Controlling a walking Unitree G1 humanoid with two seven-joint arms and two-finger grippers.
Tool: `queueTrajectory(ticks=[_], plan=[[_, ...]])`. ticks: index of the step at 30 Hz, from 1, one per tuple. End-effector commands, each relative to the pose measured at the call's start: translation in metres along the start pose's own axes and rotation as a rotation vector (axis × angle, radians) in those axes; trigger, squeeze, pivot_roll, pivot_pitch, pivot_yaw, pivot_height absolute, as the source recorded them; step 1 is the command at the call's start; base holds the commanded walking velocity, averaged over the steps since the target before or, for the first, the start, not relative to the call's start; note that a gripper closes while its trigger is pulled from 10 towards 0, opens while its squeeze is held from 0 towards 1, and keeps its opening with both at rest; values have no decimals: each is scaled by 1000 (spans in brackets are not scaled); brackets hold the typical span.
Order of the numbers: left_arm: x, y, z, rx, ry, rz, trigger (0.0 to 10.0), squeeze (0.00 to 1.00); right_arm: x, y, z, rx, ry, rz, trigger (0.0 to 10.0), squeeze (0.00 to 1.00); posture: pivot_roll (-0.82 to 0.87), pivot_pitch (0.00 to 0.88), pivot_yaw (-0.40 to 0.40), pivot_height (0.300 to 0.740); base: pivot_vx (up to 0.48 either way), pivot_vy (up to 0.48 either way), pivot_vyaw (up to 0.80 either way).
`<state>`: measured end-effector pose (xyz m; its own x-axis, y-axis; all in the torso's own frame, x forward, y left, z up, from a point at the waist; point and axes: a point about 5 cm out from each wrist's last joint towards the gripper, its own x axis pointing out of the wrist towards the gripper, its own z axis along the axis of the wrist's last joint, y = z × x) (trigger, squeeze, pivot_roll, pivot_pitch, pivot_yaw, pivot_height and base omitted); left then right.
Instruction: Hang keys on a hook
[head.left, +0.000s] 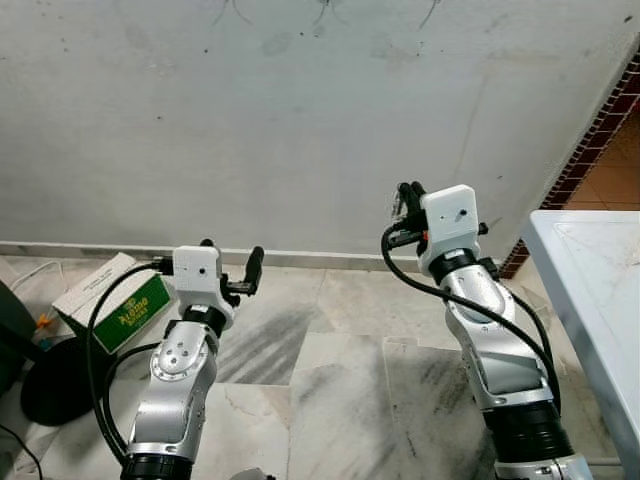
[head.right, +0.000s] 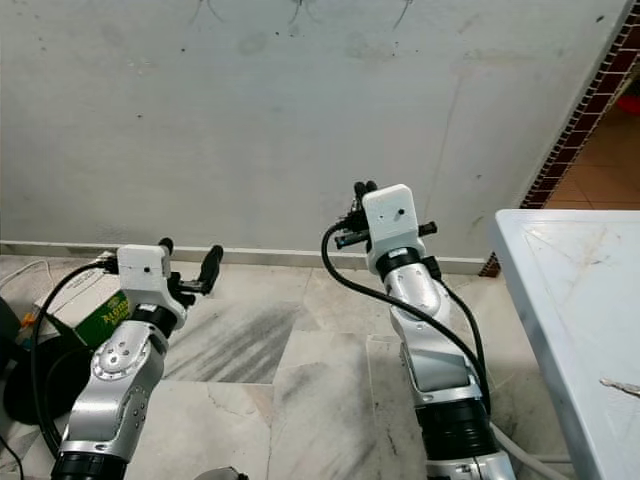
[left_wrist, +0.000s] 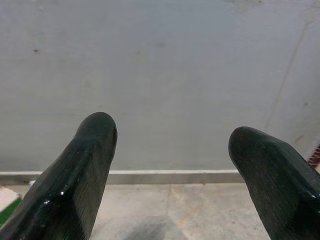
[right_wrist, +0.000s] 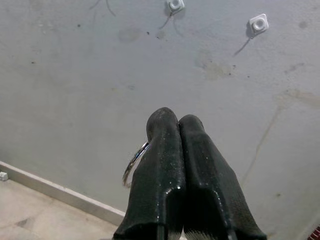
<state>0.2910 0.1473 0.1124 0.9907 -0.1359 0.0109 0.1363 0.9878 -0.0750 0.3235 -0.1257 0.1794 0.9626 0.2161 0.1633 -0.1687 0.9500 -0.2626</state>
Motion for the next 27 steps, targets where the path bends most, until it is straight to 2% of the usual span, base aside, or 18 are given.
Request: queueTrajectory(ticks=[1, 5, 7, 27], plan=[[0, -1, 0, -14, 9, -26, 10000, 0, 2, 1, 3, 2, -5, 2, 10000, 0, -38, 84, 20, 740, 0, 0, -800], [-1, -2, 0, -21, 6, -43, 10000, 0, 2, 1, 3, 4, -6, 1, 10000, 0, -40, 86, 20, 740, 0, 0, -800], [-1, -6, 2, -35, -2, -70, 10000, 0, 2, 1, 3, 4, -10, 3, 10000, 0, -40, 86, 20, 740, 0, 0, 0], [-3, -8, 2, -53, 3, -108, 10000, 0, 1, 2, 3, 8, -8, 2, 10000, 0, -39, 89, 22, 740, 384, 0, 0]])
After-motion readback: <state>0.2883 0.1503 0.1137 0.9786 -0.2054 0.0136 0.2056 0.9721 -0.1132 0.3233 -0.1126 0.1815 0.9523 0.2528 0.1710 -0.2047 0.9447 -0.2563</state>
